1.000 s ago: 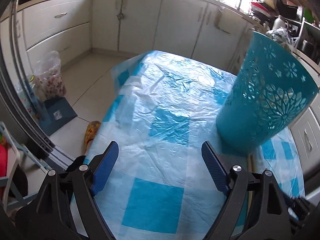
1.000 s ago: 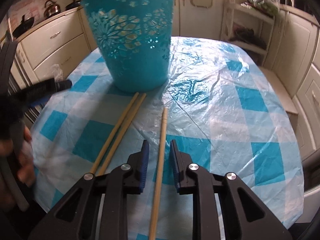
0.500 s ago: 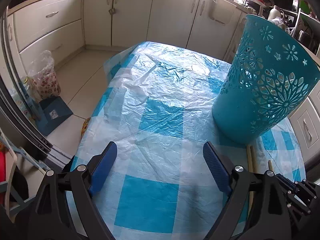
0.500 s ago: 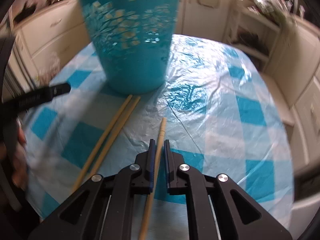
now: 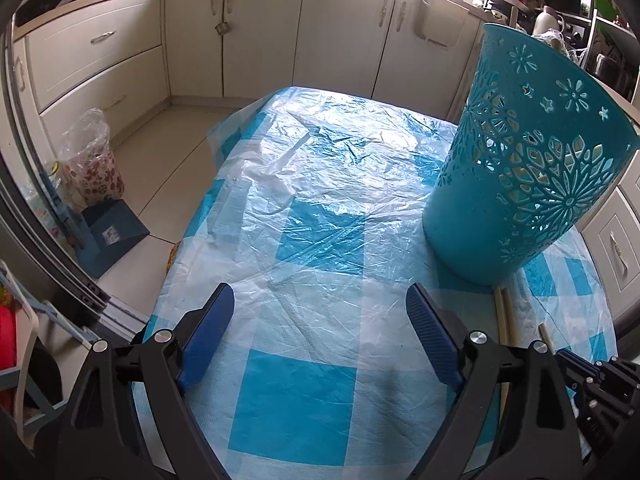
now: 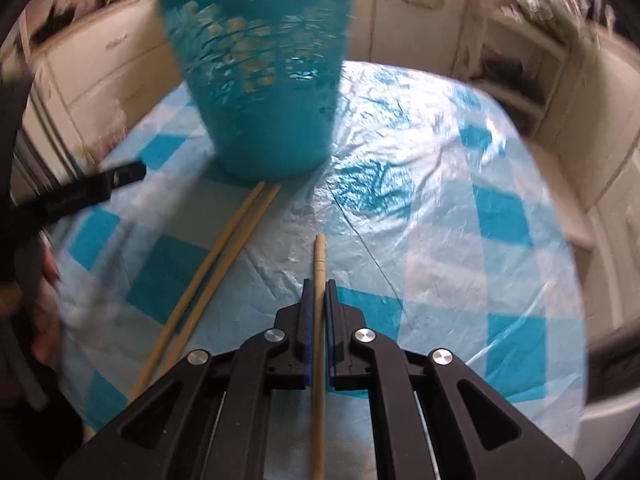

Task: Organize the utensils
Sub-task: 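Lift the chopstick with the right tool over the basket and drop it in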

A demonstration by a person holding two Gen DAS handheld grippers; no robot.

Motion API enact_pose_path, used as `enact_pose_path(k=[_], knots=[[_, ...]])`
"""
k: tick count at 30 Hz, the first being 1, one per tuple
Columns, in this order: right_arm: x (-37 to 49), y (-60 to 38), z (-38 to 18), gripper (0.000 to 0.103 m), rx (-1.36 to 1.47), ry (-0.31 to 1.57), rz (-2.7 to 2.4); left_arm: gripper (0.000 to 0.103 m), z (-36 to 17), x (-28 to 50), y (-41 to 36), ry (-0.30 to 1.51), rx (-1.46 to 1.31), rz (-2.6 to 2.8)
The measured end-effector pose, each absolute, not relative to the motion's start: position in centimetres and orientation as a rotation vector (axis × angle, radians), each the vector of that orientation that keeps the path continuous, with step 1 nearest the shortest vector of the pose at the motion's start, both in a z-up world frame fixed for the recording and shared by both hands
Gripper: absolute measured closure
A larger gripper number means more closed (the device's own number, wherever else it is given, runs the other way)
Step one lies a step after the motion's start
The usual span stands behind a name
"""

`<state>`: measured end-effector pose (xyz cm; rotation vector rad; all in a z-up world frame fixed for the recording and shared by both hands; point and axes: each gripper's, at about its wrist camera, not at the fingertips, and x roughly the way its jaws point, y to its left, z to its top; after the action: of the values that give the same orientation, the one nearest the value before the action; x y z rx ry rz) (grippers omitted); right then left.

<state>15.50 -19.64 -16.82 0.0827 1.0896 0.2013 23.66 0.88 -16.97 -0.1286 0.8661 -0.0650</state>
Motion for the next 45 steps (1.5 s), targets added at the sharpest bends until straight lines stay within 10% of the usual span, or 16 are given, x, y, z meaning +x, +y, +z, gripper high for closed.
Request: enact_pose_path(k=[21,45], knots=[[18.9,-19.8,3.2,0.097,0.522,0.458,0.477,0.019,-17.2,23.8,1.1,0.867,-0.139,-0.073],[25.0,-15.3,-1.9,0.096,0.25,0.505,0.291,0.019,-17.6,24.0,1.5,0.876,-0.167,-0.091]])
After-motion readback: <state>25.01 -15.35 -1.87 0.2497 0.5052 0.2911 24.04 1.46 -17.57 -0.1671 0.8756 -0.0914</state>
